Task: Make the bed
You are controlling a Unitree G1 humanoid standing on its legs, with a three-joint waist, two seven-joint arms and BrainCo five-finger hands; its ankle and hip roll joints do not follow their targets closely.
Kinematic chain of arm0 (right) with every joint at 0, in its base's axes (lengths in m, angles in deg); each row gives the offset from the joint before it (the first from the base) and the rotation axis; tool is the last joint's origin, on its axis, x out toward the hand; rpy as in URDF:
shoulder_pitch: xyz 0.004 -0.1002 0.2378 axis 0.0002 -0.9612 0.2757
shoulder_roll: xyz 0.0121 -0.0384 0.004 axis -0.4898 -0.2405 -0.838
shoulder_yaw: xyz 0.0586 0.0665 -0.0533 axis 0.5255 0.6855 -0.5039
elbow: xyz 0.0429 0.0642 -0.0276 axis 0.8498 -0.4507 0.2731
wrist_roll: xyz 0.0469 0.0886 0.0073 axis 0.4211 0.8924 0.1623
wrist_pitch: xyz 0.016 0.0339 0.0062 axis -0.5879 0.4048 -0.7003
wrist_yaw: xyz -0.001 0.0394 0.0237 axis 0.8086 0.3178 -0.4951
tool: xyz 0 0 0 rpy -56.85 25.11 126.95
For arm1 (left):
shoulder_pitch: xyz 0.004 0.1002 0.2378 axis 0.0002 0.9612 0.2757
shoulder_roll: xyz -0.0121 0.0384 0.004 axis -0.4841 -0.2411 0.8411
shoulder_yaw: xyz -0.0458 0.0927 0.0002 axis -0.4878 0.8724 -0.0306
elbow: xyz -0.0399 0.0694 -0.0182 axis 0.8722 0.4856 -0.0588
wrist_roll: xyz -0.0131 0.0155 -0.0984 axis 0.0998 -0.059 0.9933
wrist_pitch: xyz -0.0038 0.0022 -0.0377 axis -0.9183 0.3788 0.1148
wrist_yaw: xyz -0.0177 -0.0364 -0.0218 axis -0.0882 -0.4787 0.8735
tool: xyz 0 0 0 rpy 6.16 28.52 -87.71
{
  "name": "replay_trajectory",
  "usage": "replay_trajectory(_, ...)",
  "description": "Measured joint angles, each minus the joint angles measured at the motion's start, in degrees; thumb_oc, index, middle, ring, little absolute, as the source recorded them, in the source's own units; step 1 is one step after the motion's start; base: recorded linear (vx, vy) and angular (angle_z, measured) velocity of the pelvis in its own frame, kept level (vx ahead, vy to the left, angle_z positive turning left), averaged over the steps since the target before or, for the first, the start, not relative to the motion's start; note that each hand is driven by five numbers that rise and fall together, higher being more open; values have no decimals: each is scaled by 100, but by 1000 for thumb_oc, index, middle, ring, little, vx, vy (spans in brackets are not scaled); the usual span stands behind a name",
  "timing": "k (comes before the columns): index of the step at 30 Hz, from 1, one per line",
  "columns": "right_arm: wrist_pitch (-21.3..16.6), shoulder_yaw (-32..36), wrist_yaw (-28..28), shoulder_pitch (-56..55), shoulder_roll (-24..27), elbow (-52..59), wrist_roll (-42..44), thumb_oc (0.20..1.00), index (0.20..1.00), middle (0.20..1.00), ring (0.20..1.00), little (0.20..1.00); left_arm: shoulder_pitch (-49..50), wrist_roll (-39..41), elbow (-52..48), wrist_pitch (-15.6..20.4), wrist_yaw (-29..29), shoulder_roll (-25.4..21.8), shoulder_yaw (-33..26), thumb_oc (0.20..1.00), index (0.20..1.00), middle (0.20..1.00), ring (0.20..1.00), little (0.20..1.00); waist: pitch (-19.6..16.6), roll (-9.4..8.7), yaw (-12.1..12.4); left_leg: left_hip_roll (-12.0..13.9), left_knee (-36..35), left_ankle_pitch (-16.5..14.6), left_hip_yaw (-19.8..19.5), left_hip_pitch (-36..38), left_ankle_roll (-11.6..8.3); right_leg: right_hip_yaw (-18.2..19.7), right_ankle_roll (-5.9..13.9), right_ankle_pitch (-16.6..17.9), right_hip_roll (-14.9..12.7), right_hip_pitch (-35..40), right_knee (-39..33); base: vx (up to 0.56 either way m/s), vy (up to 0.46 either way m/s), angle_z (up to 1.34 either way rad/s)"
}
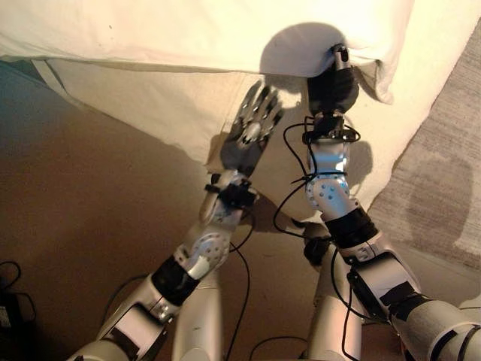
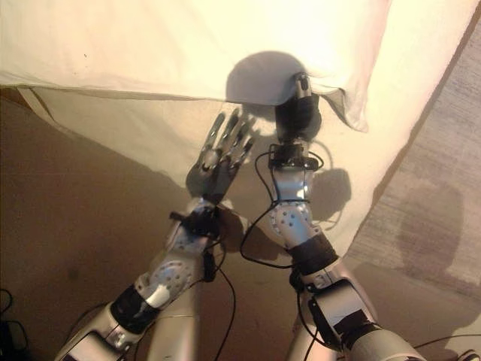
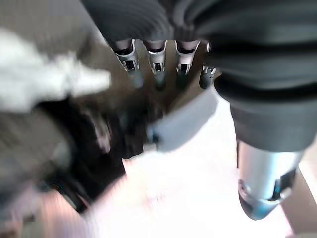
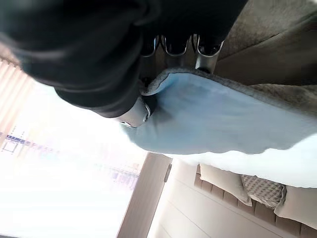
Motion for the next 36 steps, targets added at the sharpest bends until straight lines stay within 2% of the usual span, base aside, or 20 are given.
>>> replay_trajectory(4, 37, -11, -1, -4, -66, -29, 3, 200, 200, 200, 200, 200, -133, 513, 293, 127, 1, 341, -41, 1000, 1000, 1000, 1000, 1000, -7, -76, -122, 14, 22, -5, 25, 11, 6, 18, -8, 7, 6, 0, -1, 0, 0, 0)
replay_trajectory(8, 121, -83, -16, -12, -67, -31, 6, 200, 200, 200, 200, 200, -296, 732, 634, 227, 16, 340, -76, 1000, 1000, 1000, 1000, 1000, -8, -158, -191, 24, 87, -27, 77, 13, 36, 60, -26, 40, 3, 1, -3, 0, 1, -2)
replay_trajectory(19, 176, -188, -230, -45, -80, -42, 33, 200, 200, 200, 200, 200, -492, 795, 922, 366, 105, 361, -435, 1000, 1000, 1000, 1000, 1000, -20, -189, -233, 42, 179, -106, 245, 6, 121, 148, 9, 165, 16, 1, -120, 2, 2, -2)
replay_trajectory(25, 218, -211, -240, -44, -139, -41, 33, 200, 200, 200, 200, 200, -479, 947, 970, 377, 163, 362, -529, 1000, 1000, 1000, 1000, 1000, -21, -203, -331, 38, 179, -109, 259, -12, 123, 146, 13, 169, 19, 2, -155, 0, 0, 0)
replay_trajectory(36, 233, -212, -241, -33, -142, -42, 123, 200, 200, 200, 200, 200, -607, 944, 1191, 386, 222, 237, -680, 1000, 1000, 1000, 1000, 1000, -21, -203, -323, 46, 205, -114, 258, -17, 123, 143, 13, 170, 27, 14, -157, 0, 3, 0)
